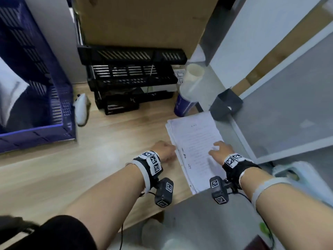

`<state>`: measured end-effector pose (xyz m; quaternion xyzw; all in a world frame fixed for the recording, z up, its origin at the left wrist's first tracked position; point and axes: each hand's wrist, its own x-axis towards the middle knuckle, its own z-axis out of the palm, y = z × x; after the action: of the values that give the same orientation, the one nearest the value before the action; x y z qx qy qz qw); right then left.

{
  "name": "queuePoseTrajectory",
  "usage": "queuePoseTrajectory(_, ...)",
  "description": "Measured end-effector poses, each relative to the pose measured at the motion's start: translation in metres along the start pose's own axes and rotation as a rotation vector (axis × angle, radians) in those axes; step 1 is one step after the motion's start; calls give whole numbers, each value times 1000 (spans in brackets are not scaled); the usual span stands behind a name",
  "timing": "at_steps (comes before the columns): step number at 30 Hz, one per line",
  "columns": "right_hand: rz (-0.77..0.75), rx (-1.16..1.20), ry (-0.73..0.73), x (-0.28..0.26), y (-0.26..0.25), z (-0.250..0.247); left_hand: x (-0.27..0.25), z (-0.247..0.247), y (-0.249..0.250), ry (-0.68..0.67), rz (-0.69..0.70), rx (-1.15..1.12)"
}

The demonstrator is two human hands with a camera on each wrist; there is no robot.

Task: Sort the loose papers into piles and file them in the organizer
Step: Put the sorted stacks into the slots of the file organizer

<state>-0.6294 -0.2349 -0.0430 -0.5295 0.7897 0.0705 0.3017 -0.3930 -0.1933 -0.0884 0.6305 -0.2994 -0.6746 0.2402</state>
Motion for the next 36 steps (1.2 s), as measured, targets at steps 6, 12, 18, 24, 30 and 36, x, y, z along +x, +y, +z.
queuePoseTrajectory(6, -1, -35, -56, 17, 32, 0, 44, 27, -12, 126, -34, -5)
queuePoseTrajectory(12, -49, -104, -7, 23, 37, 12, 7, 45, 14, 111, 63, 147)
queuePoseTrajectory(18, -102, -40, -17, 11, 18, 17, -8, 13, 0, 220, 107, 113)
queuePoseTrajectory(24, -187, 343, -197, -23, -58, 57, -55, -74, -27, 282, 141, -28)
queuePoseTrajectory(30, -300, 744, -186, -62, -145, 60, -110, -145, -10, 304, 351, -203)
queuePoseTrajectory(36, -503, 902, -5, -119, -219, 36, -148, -194, 29, 450, 577, -230)
